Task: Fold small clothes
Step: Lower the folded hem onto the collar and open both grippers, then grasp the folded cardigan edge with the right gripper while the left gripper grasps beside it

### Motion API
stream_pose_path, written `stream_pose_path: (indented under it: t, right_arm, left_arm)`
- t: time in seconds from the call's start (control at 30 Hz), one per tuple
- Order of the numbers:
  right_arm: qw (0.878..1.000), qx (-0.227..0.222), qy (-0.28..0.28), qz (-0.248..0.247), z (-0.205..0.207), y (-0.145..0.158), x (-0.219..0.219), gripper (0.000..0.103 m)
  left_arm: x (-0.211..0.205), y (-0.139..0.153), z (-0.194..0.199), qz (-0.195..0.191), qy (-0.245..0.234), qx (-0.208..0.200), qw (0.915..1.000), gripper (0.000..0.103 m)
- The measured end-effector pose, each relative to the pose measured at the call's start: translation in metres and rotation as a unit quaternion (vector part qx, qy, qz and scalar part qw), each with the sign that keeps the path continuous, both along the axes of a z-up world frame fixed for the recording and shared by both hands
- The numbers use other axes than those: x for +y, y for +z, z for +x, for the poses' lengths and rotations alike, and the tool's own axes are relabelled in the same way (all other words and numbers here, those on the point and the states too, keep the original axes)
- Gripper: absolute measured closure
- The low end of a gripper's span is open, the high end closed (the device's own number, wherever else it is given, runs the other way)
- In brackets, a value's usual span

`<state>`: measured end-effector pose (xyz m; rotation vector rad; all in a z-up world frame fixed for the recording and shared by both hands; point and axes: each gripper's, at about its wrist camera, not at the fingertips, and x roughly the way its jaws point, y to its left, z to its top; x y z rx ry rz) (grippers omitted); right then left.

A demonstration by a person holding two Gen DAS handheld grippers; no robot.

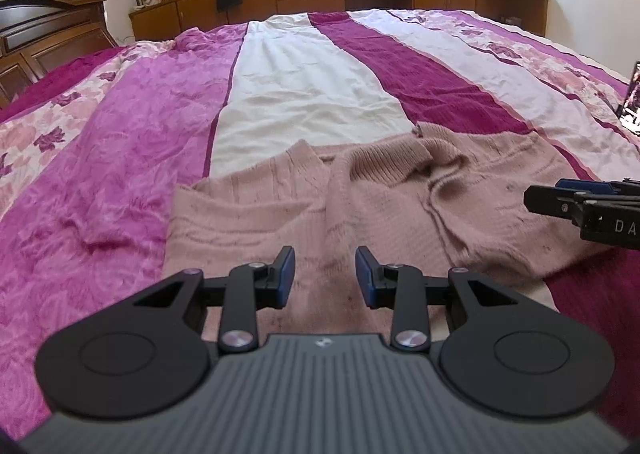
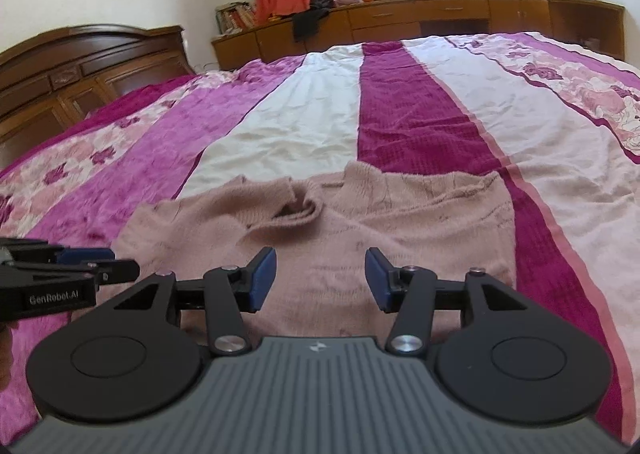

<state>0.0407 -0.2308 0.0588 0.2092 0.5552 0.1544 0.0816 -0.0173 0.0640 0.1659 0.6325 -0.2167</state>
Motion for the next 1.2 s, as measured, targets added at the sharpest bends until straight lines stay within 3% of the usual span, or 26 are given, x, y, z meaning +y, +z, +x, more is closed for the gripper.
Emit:
stream_pose_path:
  t: [0.37,0.43,0.5,0.7,0.97,1.2]
  right_arm:
    - [0.996,0.000,0.071,-0.058,-0.016,-0.008,0.027,0.045]
    - [0.995,0.001,0.081,-0.066,-0.014,-0.010,0.032,0.045]
    - [0.993,0.004,0.093,-0.073,-0.012,-0.011,0.035,0.045]
    - [0.990,0.006,0.111,-0.091,-0.005,-0.018,0.044,0.045]
    - [0.990,-0.007,0.112,-0.084,0.009,-0.019,0.044,0.048]
    - [0.991,-0.008,0.105,-0.080,0.017,-0.018,0.045,0.085]
  left_arm:
    - [-0.010,-0.013,-0.021,0.010,-0.036,0.015,0.9992,0.067]
    - [-0.013,-0.016,-0.024,0.014,-0.046,0.014,0.9987,0.056]
    - [-0.018,-0.018,-0.027,0.021,-0.055,0.009,0.9982,0.052]
    - [-0.027,-0.030,-0.025,0.037,-0.072,0.015,0.9966,0.052]
    - [-0.041,-0.039,-0.028,0.077,-0.094,-0.023,0.9923,0.052]
    - [-0.047,-0.041,-0.019,0.082,-0.092,-0.062,0.9904,0.054]
